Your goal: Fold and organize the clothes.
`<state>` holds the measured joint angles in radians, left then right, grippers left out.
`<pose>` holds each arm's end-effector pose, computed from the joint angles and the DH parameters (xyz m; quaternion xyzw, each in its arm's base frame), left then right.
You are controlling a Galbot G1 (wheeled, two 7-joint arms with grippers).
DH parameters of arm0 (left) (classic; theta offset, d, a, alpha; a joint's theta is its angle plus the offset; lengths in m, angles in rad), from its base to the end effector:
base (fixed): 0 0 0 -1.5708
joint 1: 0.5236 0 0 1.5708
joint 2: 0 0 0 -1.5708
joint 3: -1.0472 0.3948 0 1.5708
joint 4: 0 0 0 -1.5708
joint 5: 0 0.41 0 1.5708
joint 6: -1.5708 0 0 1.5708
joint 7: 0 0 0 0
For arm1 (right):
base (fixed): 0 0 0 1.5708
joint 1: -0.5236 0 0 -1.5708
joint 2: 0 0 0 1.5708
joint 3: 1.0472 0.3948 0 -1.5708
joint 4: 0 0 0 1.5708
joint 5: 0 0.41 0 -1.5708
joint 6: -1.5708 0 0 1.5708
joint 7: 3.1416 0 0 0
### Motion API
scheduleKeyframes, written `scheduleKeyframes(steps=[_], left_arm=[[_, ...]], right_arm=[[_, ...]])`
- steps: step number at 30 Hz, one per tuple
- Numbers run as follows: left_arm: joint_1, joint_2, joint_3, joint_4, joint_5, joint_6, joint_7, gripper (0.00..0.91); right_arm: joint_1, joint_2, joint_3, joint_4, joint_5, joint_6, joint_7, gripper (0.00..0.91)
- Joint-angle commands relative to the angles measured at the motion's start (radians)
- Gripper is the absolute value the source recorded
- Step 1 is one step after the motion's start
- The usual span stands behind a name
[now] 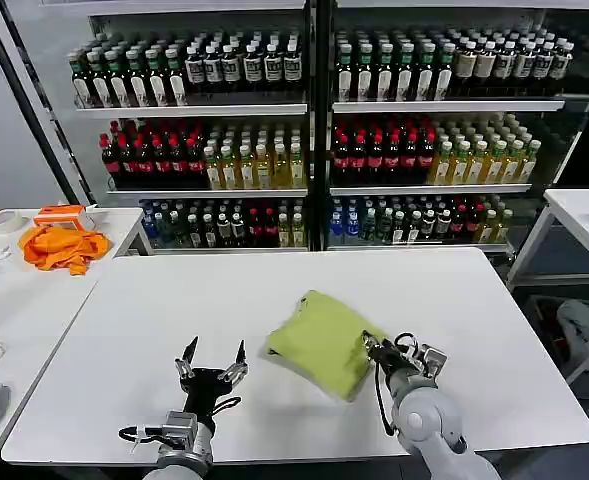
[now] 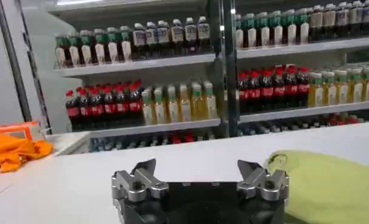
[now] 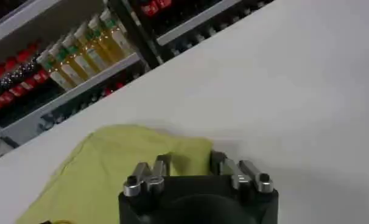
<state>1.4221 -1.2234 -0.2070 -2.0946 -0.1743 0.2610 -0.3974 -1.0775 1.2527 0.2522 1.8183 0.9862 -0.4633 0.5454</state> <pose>0.2348 -0.0393 -0.3246 -0.0192 -0.9943 -0.0489 0.0930 0.3733 0.0092 -0.3244 -0.0021 -0.9332 -0.2240 0.2811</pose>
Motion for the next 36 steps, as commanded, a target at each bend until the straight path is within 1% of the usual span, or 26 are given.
scheduleKeyframes(steps=[1, 5, 8, 13, 16, 17, 18, 19, 20, 22, 23, 24, 25, 26, 27, 28, 29, 30, 31, 32, 34, 36], left_arm=[[0.006, 0.001, -0.006, 0.000, 0.005, 0.001, 0.002, 0.907], [0.005, 0.001, -0.003, 0.004, 0.005, 0.000, 0.003, 0.907], [0.001, 0.001, -0.002, 0.008, 0.004, 0.000, 0.002, 0.907], [-0.003, 0.001, -0.001, 0.010, 0.004, 0.001, 0.003, 0.907], [-0.004, 0.002, 0.000, 0.009, 0.005, 0.001, 0.004, 0.907], [-0.003, 0.002, 0.000, 0.009, 0.005, 0.000, 0.004, 0.907], [-0.003, 0.003, 0.001, 0.008, 0.005, 0.001, 0.004, 0.907], [-0.002, 0.002, 0.001, 0.007, 0.006, 0.000, 0.004, 0.907], [0.000, 0.002, 0.001, 0.004, 0.006, 0.000, 0.005, 0.907], [0.002, 0.000, 0.001, 0.002, 0.007, -0.002, 0.005, 0.907], [0.002, -0.001, 0.000, 0.000, 0.008, -0.003, 0.005, 0.907], [0.003, -0.001, 0.000, -0.001, 0.008, -0.005, 0.006, 0.907], [0.003, -0.001, 0.000, -0.004, 0.008, -0.006, 0.006, 0.907], [0.003, 0.000, -0.001, -0.005, 0.008, -0.009, 0.007, 0.907], [0.003, 0.001, -0.001, -0.007, 0.007, -0.014, 0.008, 0.907], [0.002, 0.002, -0.001, -0.009, 0.007, -0.019, 0.009, 0.907], [0.001, 0.003, -0.002, -0.009, 0.006, -0.022, 0.010, 0.907], [-0.001, 0.004, -0.001, -0.010, 0.005, -0.025, 0.012, 0.907], [-0.002, 0.004, -0.001, -0.011, 0.004, -0.027, 0.013, 0.907], [-0.003, 0.003, 0.000, -0.011, 0.003, -0.029, 0.014, 0.907], [-0.004, -0.002, 0.003, -0.015, 0.002, -0.031, 0.018, 0.907], [-0.002, -0.009, 0.010, -0.019, 0.003, -0.034, 0.023, 0.907]], right_arm=[[0.105, 0.018, -0.009, -0.095, 0.016, -0.001, 0.023, 0.000], [0.169, 0.002, -0.024, -0.151, -0.020, -0.019, 0.000, 0.000], [0.226, -0.006, -0.042, -0.197, -0.028, -0.024, -0.020, 0.000], [0.341, -0.005, -0.093, -0.303, -0.063, -0.032, -0.061, 0.000], [0.395, -0.001, -0.130, -0.377, -0.119, -0.029, -0.097, 0.000], [0.425, 0.000, -0.150, -0.413, -0.158, -0.029, -0.128, 0.000], [0.439, -0.001, -0.161, -0.422, -0.173, -0.031, -0.136, 0.000], [0.449, -0.002, -0.174, -0.427, -0.210, -0.031, -0.148, 0.040], [0.449, -0.005, -0.187, -0.429, -0.258, -0.027, -0.193, 0.907], [0.440, -0.009, -0.193, -0.416, -0.296, -0.016, -0.217, 0.907], [0.416, -0.016, -0.193, -0.386, -0.332, 0.011, -0.237, 0.907], [0.404, -0.020, -0.189, -0.371, -0.350, 0.034, -0.241, 0.907], [0.372, -0.031, -0.181, -0.336, -0.403, 0.073, -0.255, 0.907], [0.341, -0.051, -0.169, -0.290, -0.454, 0.131, -0.258, 0.907], [0.322, -0.058, -0.159, -0.257, -0.475, 0.143, -0.258, 0.907], [0.296, -0.071, -0.144, -0.226, -0.509, 0.184, -0.261, 0.907], [0.250, -0.090, -0.120, -0.188, -0.558, 0.224, -0.268, 0.907], [0.205, -0.110, -0.096, -0.143, -0.581, 0.268, -0.274, 0.907], [0.172, -0.120, -0.084, -0.123, -0.595, 0.276, -0.276, 0.907], [0.108, -0.136, -0.045, -0.066, -0.619, 0.298, -0.278, 0.907], [0.028, -0.150, -0.002, -0.011, -0.648, 0.330, -0.279, 0.907], [-0.082, -0.159, 0.075, 0.069, -0.659, 0.358, -0.285, 0.907]])
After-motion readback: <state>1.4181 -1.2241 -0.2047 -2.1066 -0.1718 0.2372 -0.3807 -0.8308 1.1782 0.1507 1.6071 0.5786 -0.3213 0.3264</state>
